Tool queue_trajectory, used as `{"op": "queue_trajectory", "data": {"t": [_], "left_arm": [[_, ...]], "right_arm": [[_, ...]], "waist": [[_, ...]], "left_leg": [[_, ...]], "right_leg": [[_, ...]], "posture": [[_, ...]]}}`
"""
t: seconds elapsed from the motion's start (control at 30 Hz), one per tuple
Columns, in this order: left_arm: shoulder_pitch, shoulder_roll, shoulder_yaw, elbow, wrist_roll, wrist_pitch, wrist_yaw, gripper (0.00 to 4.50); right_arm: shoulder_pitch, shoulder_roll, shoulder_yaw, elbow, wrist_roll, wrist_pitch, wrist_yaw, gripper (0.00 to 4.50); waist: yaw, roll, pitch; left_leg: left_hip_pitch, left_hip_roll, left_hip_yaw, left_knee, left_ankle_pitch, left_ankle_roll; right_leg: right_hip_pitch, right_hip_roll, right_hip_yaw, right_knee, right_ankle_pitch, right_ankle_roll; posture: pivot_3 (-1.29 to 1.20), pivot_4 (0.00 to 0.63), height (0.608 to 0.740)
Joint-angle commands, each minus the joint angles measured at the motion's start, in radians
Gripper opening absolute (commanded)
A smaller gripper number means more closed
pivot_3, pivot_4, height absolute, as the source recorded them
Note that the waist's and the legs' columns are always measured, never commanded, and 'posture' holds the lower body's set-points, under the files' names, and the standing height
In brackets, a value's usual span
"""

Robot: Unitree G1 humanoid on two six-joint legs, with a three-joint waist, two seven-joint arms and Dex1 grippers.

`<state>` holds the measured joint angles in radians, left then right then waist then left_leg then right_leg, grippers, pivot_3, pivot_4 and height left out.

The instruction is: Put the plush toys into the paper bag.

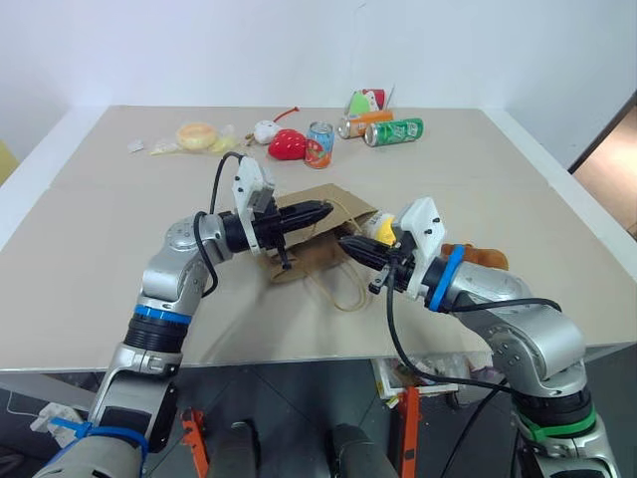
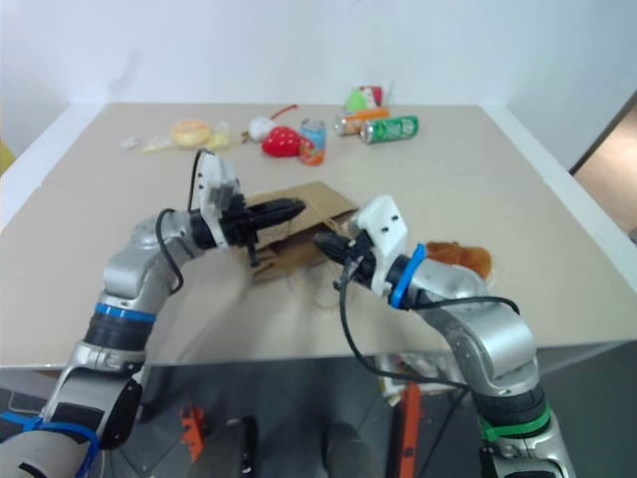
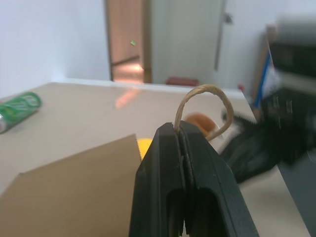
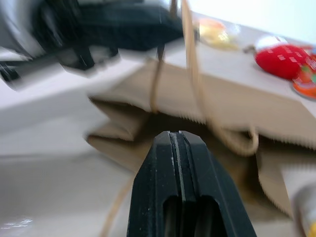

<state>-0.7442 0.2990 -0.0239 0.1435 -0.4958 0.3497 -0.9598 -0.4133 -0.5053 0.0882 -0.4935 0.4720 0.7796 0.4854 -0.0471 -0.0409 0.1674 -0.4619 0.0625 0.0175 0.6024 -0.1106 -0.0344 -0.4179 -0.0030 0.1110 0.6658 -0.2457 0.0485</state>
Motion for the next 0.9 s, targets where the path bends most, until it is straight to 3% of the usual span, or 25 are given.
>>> {"op": "queue_trajectory", "data": {"t": [0.03, 0.4, 0.9], "left_arm": [[-0.04, -0.016, 0.043, -0.019, -0.044, 0.055, 0.053, 0.0], [-0.042, -0.042, 0.053, -0.031, -0.071, 0.132, 0.112, 0.0], [-0.055, -0.088, 0.135, -0.05, -0.17, 0.23, 0.222, 0.0]], "right_arm": [[-0.015, 0.022, 0.042, 0.01, -0.084, -0.059, -0.043, 0.04], [-0.1, 0.139, 0.069, 0.142, -0.21, -0.138, -0.103, 0.04], [-0.103, 0.2, 0.176, 0.341, -0.404, -0.316, -0.12, 0.04]], "waist": [[0.0, 0.0, 0.0], [-0.001, 0.0, 0.0], [-0.001, 0.0, 0.0]], "left_leg": [[0.0, 0.0, 0.0, 0.0, 0.0, 0.0], [0.0, 0.0, 0.0, 0.0, 0.0, 0.0], [0.0, 0.0, 0.0, -0.001, 0.0, 0.0]], "right_leg": [[0.0, 0.0, 0.0, 0.0, 0.0, 0.0], [0.0, 0.0, 0.0, 0.0, 0.003, 0.005], [-0.001, 0.0, 0.0, 0.0, 0.003, 0.005]], "posture": [[0.0, 0.15, 0.74], [0.0, 0.15, 0.74], [0.0, 0.15, 0.74]]}}
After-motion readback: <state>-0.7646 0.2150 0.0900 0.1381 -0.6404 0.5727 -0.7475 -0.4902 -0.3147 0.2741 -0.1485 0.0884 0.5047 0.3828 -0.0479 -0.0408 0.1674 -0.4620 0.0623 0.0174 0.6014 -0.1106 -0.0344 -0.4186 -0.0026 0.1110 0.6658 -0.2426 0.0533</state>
